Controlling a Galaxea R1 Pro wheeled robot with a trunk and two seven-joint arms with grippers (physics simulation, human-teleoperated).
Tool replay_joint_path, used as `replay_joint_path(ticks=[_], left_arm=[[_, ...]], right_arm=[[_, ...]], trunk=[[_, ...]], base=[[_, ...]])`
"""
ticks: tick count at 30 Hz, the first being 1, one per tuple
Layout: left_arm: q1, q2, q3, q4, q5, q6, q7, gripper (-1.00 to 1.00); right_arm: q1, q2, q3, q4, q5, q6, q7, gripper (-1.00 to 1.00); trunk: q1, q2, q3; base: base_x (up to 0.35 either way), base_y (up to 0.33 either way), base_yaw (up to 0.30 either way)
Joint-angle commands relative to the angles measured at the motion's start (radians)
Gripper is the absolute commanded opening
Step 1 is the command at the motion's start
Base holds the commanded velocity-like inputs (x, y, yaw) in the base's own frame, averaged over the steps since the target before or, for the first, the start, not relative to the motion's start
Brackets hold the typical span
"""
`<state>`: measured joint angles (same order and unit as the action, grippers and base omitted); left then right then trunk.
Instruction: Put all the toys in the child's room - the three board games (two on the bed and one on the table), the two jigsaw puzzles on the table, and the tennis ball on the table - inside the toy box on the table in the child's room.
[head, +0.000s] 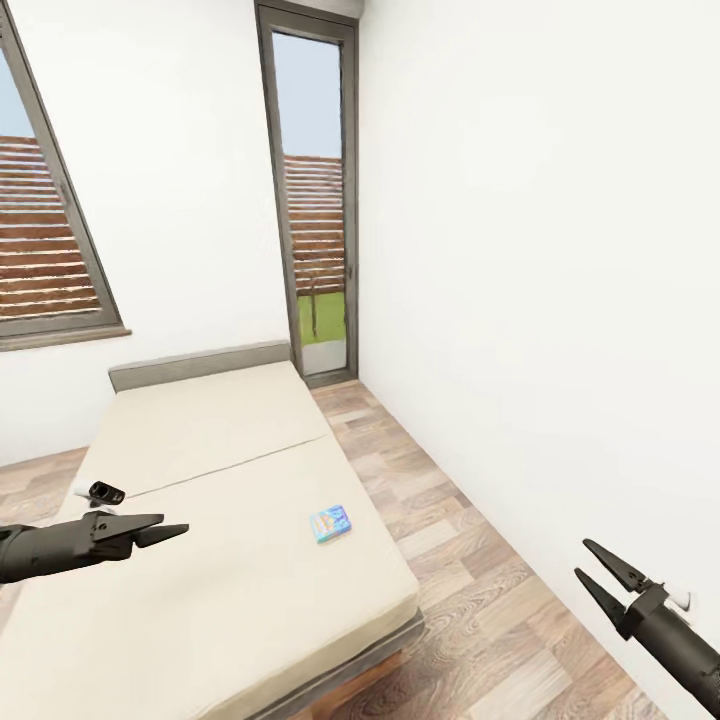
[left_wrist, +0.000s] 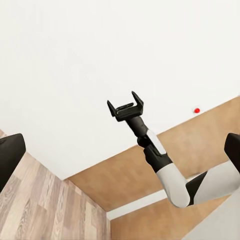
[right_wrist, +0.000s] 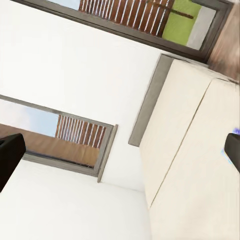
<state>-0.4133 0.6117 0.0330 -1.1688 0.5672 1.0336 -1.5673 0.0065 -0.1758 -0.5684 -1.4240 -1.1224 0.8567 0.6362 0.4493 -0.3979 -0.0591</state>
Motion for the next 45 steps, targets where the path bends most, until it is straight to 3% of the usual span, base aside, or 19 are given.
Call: replay_joint_path(ticks=[1,24,33,45], left_arm=[[-0.001,0.000,-0.001,0.000,0.000,0.010,-0.003,1.00],[-0.001,-0.001,-0.001,0.009,0.001,0.009,-0.003,1.00],[-0.001,-0.016,-0.002,0.011,0.000,0.009,-0.003,1.00],[-0.002,-0.025,0.000,0.011,-0.051,0.009,-0.003,1.00]], right_arm=[[0.000,0.000,-0.001,-0.001,-0.002,0.006,-0.007,1.00],[-0.002,0.001,0.000,-0.001,-0.004,0.007,-0.035,1.00],[-0.002,0.001,0.001,0.005,-0.002,0.005,-0.036,1.00],[-0.002,0.001,0.002,0.006,-0.001,-0.010,-0.035,1.00]], trunk=[[0.001,-0.002,-0.002],[0.001,-0.002,-0.002],[0.001,-0.002,-0.002],[0.001,-0.002,-0.002]], base=[[0.000,0.001,0.113],[0.000,0.000,0.209],[0.000,0.000,0.217],[0.000,0.000,0.212]])
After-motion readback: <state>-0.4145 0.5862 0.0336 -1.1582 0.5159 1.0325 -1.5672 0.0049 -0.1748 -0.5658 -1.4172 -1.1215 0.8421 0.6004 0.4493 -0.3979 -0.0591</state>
